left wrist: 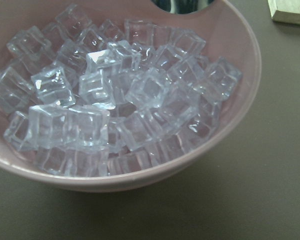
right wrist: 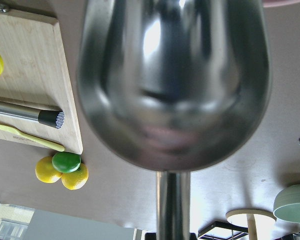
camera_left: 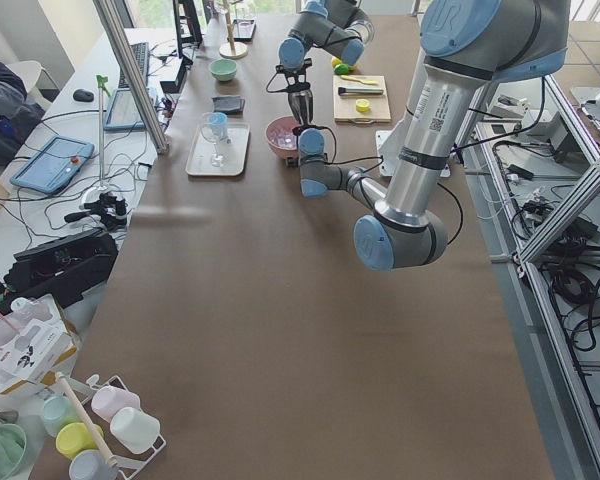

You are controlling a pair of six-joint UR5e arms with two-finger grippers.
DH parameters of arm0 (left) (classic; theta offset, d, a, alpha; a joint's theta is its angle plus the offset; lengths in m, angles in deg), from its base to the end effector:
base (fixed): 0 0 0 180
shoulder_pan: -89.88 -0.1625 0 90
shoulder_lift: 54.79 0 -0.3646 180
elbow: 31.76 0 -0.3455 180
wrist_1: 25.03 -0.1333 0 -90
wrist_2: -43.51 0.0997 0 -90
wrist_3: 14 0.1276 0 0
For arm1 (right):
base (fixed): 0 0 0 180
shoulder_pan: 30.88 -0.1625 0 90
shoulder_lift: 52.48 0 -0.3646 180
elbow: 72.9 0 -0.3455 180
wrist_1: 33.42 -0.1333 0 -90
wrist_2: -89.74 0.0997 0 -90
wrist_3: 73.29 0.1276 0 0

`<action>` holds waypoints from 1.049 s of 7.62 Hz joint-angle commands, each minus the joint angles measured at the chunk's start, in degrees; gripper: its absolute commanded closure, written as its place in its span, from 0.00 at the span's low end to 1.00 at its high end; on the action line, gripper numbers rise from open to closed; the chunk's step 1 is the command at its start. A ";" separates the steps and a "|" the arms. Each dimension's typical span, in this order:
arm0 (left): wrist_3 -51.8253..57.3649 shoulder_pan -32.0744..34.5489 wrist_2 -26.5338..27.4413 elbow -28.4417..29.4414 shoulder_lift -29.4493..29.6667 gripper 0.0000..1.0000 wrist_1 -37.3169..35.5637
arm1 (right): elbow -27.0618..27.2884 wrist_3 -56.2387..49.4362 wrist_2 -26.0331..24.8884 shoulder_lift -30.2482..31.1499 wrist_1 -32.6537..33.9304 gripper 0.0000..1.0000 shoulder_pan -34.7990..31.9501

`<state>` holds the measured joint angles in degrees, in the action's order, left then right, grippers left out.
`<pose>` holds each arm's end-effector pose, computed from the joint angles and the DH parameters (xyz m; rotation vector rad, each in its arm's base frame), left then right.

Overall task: Put ice in cup with scoop
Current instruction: 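Dig the scoop into the ice cubes with the right gripper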

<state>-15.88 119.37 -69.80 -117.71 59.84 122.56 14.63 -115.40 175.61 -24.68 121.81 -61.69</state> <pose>0.4907 -0.3726 0.2989 1.0360 1.0522 1.1201 -0.4284 -0.4214 0.1704 -0.0963 0.0978 -1.7691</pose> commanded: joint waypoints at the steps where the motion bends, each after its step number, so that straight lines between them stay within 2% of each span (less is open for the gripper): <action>1: 0.03 -0.04 0.03 0.00 -0.19 0.00 0.24 | -0.86 1.33 -1.14 -0.47 0.33 1.00 -0.21; 4: -0.06 -0.04 0.03 -0.09 -0.54 0.00 0.24 | -1.82 3.51 -3.69 -1.26 0.95 1.00 -0.48; 6: 0.03 -0.04 0.03 -0.09 -0.55 0.00 0.33 | -5.94 7.20 -3.52 -3.01 0.60 1.00 -0.48; 8: -0.06 -0.13 0.03 -0.09 -0.55 0.00 0.33 | -7.80 10.01 -2.73 -3.98 -0.97 1.00 -0.39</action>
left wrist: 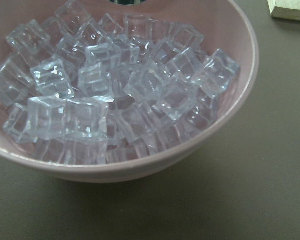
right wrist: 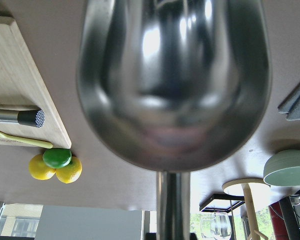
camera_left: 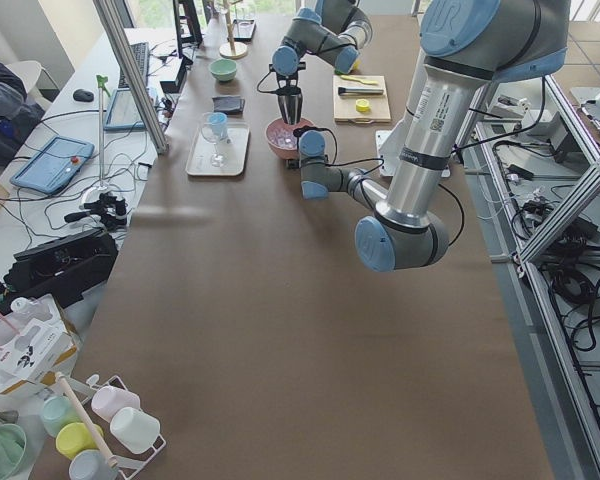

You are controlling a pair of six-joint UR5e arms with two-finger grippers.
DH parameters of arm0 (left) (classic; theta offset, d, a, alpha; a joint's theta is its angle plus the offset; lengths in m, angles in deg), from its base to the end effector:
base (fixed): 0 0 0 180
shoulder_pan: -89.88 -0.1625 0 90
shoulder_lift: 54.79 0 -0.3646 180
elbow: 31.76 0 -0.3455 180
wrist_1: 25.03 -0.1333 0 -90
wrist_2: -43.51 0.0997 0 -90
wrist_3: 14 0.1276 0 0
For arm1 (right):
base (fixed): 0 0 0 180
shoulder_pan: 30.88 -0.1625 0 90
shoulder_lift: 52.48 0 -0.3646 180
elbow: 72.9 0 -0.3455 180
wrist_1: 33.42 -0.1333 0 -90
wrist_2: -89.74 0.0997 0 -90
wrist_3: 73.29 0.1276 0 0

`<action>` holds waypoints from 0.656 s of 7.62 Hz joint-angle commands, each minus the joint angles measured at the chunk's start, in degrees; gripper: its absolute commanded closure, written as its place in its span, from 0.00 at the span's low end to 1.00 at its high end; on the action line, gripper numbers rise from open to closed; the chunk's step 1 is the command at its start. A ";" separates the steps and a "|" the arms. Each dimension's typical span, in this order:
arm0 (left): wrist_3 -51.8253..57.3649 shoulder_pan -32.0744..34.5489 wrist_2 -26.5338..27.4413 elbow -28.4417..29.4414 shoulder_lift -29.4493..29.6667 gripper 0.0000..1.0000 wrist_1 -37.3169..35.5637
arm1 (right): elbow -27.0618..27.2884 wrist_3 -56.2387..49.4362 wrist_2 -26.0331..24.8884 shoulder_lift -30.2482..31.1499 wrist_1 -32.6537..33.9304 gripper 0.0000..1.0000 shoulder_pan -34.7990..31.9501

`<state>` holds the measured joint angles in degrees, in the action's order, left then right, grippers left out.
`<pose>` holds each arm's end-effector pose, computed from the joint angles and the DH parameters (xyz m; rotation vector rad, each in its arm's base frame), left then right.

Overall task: Put ice in cup with scoop
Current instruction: 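Dig the scoop into the ice cubes with the right gripper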

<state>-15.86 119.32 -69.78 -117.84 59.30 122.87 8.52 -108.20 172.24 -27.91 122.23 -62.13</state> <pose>0.4891 -0.3712 0.3029 1.0343 1.0515 1.1209 -0.4349 -0.4393 0.1651 -0.1381 0.1789 -1.6386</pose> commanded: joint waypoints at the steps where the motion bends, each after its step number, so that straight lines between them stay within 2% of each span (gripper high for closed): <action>1: 0.01 -0.17 0.00 0.04 0.00 0.00 0.02 | -3.27 3.35 2.82 -0.66 -3.14 1.00 0.05; 5: -0.08 -0.17 0.09 0.13 -0.09 0.00 -0.07 | -4.51 6.69 7.04 0.04 -7.36 1.00 0.23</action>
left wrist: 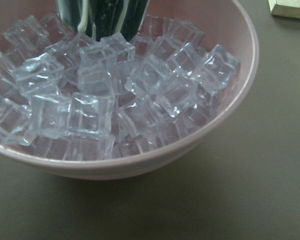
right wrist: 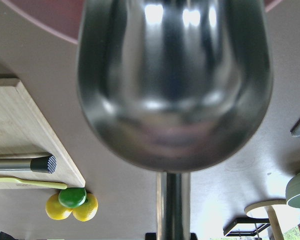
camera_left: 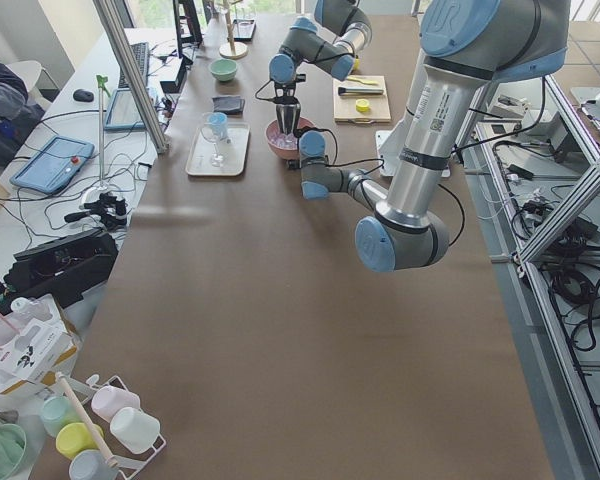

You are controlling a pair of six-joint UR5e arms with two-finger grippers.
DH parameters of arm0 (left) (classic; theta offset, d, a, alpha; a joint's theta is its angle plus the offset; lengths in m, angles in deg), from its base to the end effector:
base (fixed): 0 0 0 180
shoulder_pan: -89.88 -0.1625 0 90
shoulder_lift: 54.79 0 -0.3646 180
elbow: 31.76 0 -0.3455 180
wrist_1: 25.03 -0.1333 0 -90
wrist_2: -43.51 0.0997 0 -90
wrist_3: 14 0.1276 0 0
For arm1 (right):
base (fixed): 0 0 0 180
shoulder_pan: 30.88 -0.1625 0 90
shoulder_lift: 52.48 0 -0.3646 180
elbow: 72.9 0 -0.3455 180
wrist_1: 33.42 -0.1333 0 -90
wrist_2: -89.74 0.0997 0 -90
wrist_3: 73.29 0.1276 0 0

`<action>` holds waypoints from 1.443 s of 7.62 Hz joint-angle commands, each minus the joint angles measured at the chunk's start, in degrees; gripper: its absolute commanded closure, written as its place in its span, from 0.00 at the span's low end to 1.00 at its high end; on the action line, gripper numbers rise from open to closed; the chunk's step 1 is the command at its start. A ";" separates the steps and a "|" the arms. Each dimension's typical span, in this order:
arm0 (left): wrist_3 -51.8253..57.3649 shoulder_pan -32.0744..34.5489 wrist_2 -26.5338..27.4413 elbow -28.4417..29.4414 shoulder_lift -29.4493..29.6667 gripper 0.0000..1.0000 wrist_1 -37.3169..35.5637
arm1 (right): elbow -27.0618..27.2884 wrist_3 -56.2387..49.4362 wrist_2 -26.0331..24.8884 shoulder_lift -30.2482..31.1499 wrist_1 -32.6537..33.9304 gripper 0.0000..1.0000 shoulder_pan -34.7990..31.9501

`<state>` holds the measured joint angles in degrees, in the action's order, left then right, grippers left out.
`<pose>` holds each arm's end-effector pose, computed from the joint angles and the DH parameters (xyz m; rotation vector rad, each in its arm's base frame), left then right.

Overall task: Put ice in cup with scoop
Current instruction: 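Dig the scoop into the ice cubes with the right gripper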

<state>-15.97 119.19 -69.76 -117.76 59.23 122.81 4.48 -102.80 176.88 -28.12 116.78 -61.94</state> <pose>0.4901 -0.3702 0.3044 1.0288 1.0517 1.1212 -0.4616 -0.4410 0.1758 -0.1201 0.0886 -1.5443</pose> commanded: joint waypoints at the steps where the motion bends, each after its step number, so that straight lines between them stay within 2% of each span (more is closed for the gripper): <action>1: 0.03 -0.04 0.07 0.13 -0.11 0.00 -0.01 | -0.21 3.48 4.24 1.04 -4.63 1.00 0.13; 4: 0.03 -0.22 0.07 0.48 -0.11 0.00 -0.01 | 0.76 6.38 6.36 4.55 -12.27 1.00 0.13; 7: 0.12 -0.66 0.95 0.92 -0.11 0.00 -0.01 | 5.31 9.12 7.76 9.99 -19.22 1.00 0.13; 9: 0.03 -1.27 1.48 0.92 -0.11 0.00 -0.01 | 12.06 12.71 8.04 14.47 -20.65 1.00 0.13; 11: 0.12 -1.45 1.48 1.36 -0.20 0.00 0.08 | 21.02 15.53 8.04 20.26 -22.04 1.00 0.13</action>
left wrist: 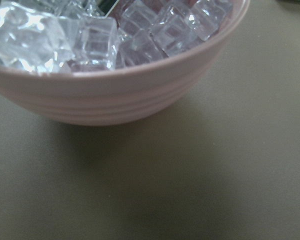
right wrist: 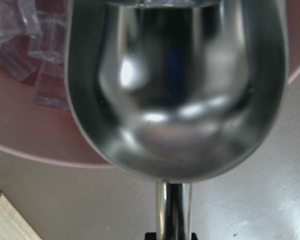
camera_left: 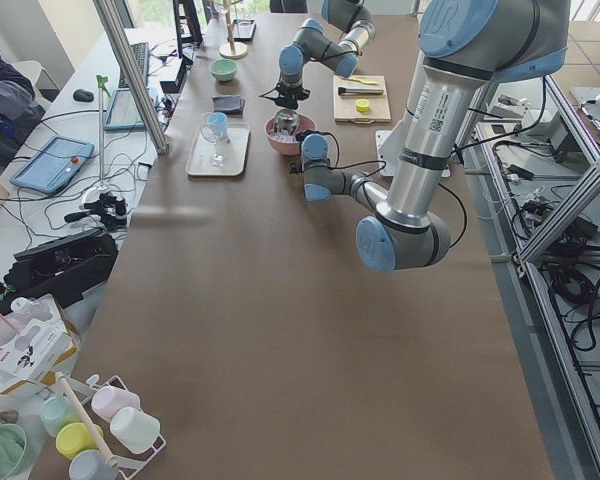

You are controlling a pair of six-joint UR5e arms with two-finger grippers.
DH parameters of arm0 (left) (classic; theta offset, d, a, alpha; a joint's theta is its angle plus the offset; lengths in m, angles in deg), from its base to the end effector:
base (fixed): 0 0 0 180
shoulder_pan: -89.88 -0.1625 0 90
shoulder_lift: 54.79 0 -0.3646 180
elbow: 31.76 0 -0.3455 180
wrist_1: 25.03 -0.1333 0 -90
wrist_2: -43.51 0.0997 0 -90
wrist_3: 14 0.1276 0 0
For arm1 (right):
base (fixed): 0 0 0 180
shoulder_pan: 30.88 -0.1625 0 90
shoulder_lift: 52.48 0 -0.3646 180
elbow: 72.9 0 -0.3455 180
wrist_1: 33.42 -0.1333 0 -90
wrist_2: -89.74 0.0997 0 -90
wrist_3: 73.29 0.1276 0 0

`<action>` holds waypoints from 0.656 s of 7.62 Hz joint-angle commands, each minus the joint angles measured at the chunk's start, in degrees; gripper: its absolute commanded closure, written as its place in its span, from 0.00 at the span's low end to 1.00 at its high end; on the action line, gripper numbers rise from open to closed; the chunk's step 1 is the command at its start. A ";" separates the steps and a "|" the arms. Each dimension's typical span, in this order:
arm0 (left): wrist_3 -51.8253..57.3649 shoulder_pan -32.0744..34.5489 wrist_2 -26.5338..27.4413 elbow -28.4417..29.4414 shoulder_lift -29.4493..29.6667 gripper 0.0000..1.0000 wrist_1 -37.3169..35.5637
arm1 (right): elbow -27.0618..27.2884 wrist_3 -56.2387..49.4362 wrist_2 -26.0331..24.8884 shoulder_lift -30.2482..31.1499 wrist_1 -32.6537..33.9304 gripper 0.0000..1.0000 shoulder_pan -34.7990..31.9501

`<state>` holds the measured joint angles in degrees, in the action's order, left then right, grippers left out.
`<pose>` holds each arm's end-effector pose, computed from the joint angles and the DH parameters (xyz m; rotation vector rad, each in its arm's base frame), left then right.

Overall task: Put ice in cup with scoop
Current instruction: 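Dig the scoop into the ice cubes with the right gripper, then lift the loaded scoop out of the bowl toward the blue cup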

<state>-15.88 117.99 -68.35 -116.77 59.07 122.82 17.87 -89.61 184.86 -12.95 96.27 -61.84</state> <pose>0.4999 -0.3643 0.3144 1.0141 1.0355 1.1251 -0.4695 -0.4238 0.2297 0.1671 -0.1683 -1.3186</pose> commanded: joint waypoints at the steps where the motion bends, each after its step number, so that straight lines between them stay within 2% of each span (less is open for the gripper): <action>1: 0.03 -0.24 0.07 0.46 -0.04 0.00 0.07 | 10.46 3.48 1.11 8.16 -4.42 1.00 0.02; 5: 0.03 -0.33 0.07 0.38 -0.04 0.00 0.07 | 15.31 13.60 1.82 15.04 -15.59 1.00 0.02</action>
<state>-15.85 117.70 -68.29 -116.33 59.05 122.89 31.58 -79.04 186.44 -0.60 85.15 -61.82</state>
